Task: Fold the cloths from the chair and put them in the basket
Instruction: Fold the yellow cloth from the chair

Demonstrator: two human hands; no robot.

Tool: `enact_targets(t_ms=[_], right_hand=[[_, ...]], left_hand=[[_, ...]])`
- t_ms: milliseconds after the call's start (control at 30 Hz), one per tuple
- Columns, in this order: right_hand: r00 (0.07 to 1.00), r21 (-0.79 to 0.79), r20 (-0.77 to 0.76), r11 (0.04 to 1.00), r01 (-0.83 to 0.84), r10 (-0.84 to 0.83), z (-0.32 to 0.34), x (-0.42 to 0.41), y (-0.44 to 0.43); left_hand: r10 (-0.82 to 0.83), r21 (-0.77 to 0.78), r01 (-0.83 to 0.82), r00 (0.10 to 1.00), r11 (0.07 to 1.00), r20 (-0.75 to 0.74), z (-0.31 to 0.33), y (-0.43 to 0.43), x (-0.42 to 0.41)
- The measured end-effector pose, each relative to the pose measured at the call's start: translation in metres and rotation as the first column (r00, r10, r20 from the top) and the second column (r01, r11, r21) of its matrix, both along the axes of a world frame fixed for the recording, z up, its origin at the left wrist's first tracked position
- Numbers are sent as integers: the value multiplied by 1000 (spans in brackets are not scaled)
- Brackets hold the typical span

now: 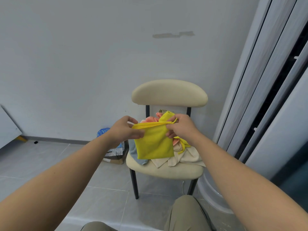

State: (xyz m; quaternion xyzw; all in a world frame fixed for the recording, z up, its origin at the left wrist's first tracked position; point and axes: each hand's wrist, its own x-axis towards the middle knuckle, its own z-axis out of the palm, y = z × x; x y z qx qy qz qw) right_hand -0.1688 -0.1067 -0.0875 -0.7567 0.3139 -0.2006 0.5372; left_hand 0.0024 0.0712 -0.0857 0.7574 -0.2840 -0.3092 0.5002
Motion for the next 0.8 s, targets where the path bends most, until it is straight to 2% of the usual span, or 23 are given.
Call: enact_targets(t_ms=[67,133,200,300,367,467,533,633,700,800], right_hand=[[1000,20,-1,1000,-2,2,-1,0,-1],[1000,30,0,1000,0,0,-2,1,0],[1000,44,0,999,4,-4,-2,1,-1],[1000,78,-10,997,-8,9,-1,-3,0],[999,84,-22,996,-33,35,0,-6,1],[987,74,-79,989,-131,137,2,-9,3],[960,-4,-189,978,-211,206,4,-10,6],[918,-249,-330,918,-309,220,3,-7,8],[920,-319,-297,882,-348,256,1,-3,11],[946,-366,-167,874,-321,277,-8,6,11]], left_hand=[[-81,121,53,968,991,238,-1,0,0],[-73,131,31,941,991,330,-2,-2,-3],[13,62,-35,947,997,321,-2,-5,-4],[115,-76,-105,982,992,148,-1,-7,-5],[123,-132,-112,989,985,78,2,-8,-8],[96,-182,-77,991,980,94,5,-9,-14],[74,-184,-46,987,982,145,7,-11,-18],[15,-152,19,976,988,218,8,-16,-22],[2,-133,32,969,991,248,8,-18,-25],[56,-169,-16,971,985,232,5,-19,-25]])
